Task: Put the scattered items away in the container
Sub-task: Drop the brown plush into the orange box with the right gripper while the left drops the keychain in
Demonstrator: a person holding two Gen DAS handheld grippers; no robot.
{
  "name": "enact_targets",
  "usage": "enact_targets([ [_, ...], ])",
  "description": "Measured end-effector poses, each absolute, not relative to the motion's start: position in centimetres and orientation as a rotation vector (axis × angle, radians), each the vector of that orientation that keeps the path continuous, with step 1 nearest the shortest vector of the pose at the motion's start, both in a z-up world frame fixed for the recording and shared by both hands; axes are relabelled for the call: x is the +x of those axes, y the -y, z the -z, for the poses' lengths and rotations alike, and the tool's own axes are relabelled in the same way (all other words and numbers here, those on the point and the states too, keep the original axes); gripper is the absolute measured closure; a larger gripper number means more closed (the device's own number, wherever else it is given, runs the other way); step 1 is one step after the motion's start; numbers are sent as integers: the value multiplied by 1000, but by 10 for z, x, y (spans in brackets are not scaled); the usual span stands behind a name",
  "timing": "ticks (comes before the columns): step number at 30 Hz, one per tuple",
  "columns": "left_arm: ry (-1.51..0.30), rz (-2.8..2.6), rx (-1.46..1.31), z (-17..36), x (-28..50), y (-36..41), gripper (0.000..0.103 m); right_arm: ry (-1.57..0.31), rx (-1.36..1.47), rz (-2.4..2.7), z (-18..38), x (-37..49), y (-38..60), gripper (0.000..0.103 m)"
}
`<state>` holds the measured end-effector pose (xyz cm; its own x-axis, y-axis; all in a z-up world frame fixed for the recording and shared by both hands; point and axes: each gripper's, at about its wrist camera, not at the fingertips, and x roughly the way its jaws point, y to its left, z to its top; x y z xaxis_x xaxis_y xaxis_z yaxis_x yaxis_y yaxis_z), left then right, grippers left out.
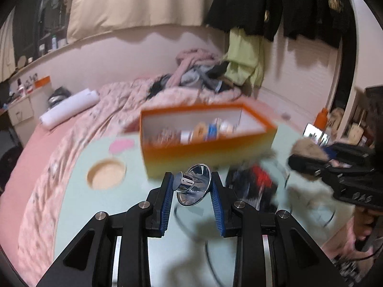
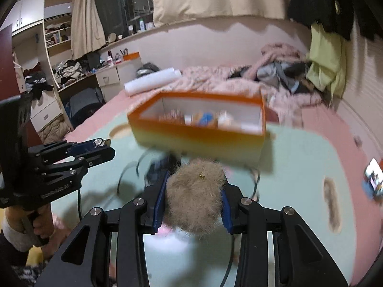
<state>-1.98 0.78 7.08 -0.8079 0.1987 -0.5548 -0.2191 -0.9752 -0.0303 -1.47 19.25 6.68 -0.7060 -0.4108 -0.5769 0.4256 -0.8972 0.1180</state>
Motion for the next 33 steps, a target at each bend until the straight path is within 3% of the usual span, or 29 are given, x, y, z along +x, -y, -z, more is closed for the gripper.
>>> enact_targets([
  [8, -5, -2740, -891, -105, -96, -12, 74, 82, 884, 2523, -96, -91, -186, 64],
  [18, 133, -2686, -1156, -69, -198, -9, 74, 114, 1065, 2559, -74, -179, -177, 64],
  [20, 149, -2672, -1225, -61, -210, -11, 64, 155, 1103, 2557, -66, -192, -177, 62],
  [22, 157, -2687, -1225, -59, -212, -10, 44, 210, 1136, 2547, -61, -199, -178, 57],
  [26, 155, -2718, -1130, -67, -194, -7, 31, 282, 1078, 2645, -68, -189, -189, 37],
  [33, 132, -2740, -1101, -73, -133, 1, 17, 240, 955, 2659, -92, -133, -197, 36],
])
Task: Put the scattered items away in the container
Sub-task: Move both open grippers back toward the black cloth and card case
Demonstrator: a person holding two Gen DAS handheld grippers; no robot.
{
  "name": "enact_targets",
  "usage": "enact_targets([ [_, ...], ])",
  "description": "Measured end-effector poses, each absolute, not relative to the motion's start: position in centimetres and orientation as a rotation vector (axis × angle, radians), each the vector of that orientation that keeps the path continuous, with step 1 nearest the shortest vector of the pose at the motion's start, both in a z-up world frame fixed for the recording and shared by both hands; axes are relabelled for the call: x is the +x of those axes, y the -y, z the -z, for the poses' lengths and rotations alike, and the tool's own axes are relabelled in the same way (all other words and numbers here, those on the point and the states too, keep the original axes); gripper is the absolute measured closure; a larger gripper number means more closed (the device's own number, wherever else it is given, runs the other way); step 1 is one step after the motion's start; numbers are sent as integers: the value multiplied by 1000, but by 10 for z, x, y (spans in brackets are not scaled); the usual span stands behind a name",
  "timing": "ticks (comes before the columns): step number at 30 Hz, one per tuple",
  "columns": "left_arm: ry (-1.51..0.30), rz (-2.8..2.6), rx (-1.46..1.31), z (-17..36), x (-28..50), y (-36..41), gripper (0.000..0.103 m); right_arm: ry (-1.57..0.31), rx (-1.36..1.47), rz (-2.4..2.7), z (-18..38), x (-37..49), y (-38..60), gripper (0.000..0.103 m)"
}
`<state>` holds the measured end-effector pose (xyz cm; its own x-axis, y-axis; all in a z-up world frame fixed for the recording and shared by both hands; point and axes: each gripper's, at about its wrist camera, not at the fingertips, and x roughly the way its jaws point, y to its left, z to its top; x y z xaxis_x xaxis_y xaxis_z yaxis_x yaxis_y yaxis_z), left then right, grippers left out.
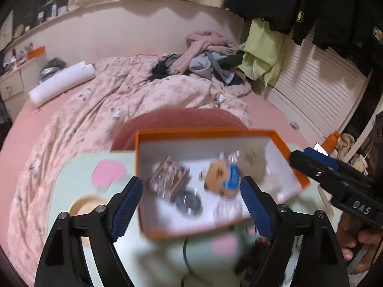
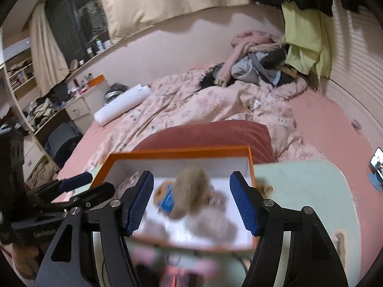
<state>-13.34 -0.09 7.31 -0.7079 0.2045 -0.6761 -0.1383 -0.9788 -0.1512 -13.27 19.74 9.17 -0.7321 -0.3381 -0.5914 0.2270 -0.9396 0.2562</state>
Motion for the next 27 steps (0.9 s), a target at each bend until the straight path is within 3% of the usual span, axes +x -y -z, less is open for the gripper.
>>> enact_targets([
  [3, 178, -2689, -1088, -63, -88, -2, 7, 204, 937, 2647, -86, -95, -201, 36],
  [9, -15, -2703, -1164, -28, -24, -18, 7, 146, 1049, 2632, -46, -34, -209, 35],
  [19, -54, -2756, -1191, 4, 6, -27, 6, -23, 1140, 2605, -11, 6, -196, 35],
  [21, -89, -2769, -1177, 8, 8, -29, 0, -53, 1136, 2625, -7, 7, -196, 32],
  [23, -127, -2777, -1149, 10, 11, -32, 0, -68, 1132, 2634, -3, 9, -196, 16],
  [27, -121, -2779, -1147, 10, 10, -31, 0, -123, 1112, 2641, 2, 13, -193, 10],
])
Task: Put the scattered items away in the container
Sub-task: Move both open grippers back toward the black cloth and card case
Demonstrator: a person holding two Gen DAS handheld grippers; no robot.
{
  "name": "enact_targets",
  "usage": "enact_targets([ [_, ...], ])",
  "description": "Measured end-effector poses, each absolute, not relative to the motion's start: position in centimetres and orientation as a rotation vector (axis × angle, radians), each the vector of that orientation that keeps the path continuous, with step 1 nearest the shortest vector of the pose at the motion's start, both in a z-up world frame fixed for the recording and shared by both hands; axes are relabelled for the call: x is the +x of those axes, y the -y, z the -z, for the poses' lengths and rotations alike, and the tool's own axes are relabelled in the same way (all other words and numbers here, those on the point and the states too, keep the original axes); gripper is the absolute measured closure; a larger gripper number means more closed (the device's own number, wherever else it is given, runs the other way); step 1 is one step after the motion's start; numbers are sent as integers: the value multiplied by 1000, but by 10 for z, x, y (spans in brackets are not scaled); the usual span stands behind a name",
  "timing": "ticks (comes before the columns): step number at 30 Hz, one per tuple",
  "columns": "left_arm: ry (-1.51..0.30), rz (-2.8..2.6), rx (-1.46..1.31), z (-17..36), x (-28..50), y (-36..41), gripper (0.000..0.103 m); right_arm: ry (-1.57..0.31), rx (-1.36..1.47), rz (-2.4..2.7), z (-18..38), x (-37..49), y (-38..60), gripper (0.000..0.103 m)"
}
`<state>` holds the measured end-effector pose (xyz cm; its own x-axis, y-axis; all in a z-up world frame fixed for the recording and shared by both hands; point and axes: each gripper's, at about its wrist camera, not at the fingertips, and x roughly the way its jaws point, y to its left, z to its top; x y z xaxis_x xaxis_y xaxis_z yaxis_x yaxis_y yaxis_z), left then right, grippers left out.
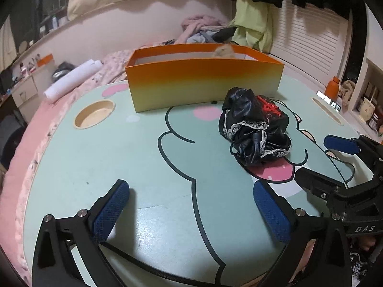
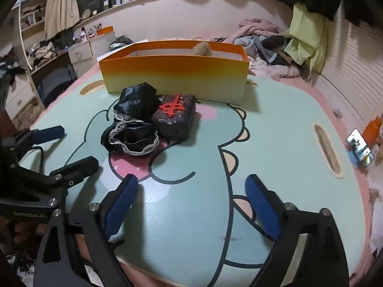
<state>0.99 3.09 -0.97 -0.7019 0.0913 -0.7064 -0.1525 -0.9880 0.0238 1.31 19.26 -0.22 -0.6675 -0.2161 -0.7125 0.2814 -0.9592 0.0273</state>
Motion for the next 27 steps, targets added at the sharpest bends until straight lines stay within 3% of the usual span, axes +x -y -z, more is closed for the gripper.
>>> enact_targets([
  [4, -123, -2780, -1141, 11, 11, -33, 0, -121, 1117, 2643, 3, 14, -191, 0],
  [20, -116, -2790, -1132, 10, 10, -34, 0, -125, 1092, 2642, 5, 13, -192, 0],
  [27, 38, -2760, -968, -30, 3, -28, 1, -123, 1078, 2637, 5, 12, -196, 0],
])
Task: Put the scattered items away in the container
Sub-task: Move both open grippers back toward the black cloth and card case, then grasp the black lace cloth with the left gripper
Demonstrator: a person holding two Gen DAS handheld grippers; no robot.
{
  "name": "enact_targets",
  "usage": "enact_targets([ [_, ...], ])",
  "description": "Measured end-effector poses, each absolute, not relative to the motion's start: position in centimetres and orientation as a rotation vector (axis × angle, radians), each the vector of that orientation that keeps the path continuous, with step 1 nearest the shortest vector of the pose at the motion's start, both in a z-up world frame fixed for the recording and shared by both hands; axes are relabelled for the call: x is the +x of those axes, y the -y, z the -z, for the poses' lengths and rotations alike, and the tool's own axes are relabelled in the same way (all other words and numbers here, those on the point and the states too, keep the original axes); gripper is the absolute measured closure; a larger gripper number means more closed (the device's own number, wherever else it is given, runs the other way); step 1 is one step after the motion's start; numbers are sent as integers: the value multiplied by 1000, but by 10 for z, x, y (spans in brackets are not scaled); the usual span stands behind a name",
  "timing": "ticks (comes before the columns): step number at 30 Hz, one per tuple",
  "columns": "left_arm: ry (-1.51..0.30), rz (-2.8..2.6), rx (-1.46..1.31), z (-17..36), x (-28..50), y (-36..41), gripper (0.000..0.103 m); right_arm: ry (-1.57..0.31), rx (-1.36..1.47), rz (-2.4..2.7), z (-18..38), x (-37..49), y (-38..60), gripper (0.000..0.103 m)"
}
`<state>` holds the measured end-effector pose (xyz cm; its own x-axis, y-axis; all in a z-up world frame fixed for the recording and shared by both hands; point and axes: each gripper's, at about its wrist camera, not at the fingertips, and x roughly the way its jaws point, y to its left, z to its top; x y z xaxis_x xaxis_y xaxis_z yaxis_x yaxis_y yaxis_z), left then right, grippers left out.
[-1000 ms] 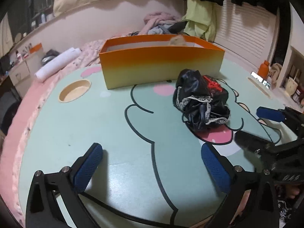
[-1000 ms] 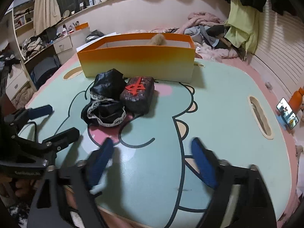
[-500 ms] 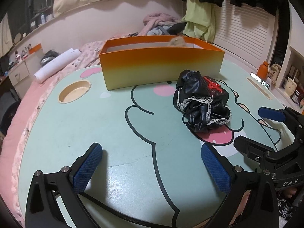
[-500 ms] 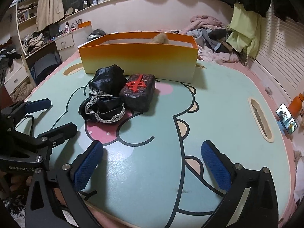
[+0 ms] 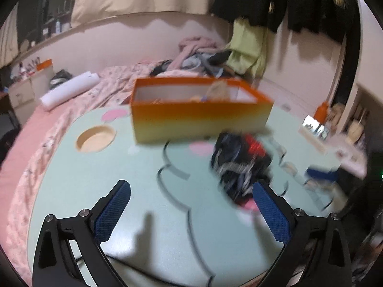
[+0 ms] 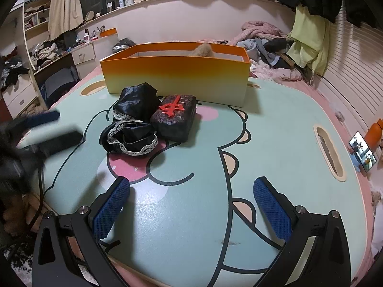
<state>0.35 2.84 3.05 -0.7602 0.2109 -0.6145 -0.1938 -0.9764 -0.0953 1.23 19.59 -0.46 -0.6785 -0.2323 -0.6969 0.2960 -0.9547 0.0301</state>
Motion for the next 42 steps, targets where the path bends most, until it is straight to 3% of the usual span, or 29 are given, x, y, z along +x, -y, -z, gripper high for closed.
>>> enact_targets([
  [2, 72, -2713, -984, -38, -13, -34, 4, -123, 1078, 2638, 5, 12, -195, 0],
  [5, 29, -2713, -1018, -39, -37, -48, 20, -122, 1077, 2637, 5, 12, -195, 0],
  [9, -19, -2683, -1075, -29, -60, -67, 22, -123, 1072, 2636, 4, 12, -195, 0],
  [11, -52, -2691, -1120, -21, -66, -71, 33, -123, 1071, 2637, 4, 12, -194, 0],
  [12, -29, -2679, -1131, -18, -65, -68, 43, -123, 1071, 2637, 4, 12, -194, 0],
  [16, 60, -2666, -1123, -17, -53, -50, 65, -124, 1067, 2635, 4, 12, -195, 0],
  [20, 47, -2718, -1128, -20, -45, -34, 64, -125, 1066, 2636, 4, 12, -194, 0],
  [22, 59, -2714, -1132, -21, -44, -33, 36, -124, 1066, 2636, 4, 12, -194, 0],
  [24, 64, -2718, -1094, -24, -42, -35, 23, -124, 1066, 2636, 4, 12, -195, 0],
  [27, -11, -2721, -1082, -25, -42, -47, 23, -124, 1066, 2636, 4, 12, -195, 0],
  [29, -84, -2711, -1101, -20, -44, -57, 32, -125, 1067, 2635, 4, 12, -195, 0],
  [30, -114, -2704, -1151, -14, -47, -60, 63, -126, 1068, 2635, 4, 12, -195, 0],
  [31, -118, -2705, -1184, -9, -48, -60, 74, -128, 1074, 2635, 3, 12, -194, 0],
  [39, 40, -2718, -1099, -6, -23, -37, 75, -22, 976, 2640, -42, -14, -186, 9],
  [42, 35, -2725, -1082, -5, -13, -34, 75, -89, 1051, 2635, -39, -39, -170, 27],
])
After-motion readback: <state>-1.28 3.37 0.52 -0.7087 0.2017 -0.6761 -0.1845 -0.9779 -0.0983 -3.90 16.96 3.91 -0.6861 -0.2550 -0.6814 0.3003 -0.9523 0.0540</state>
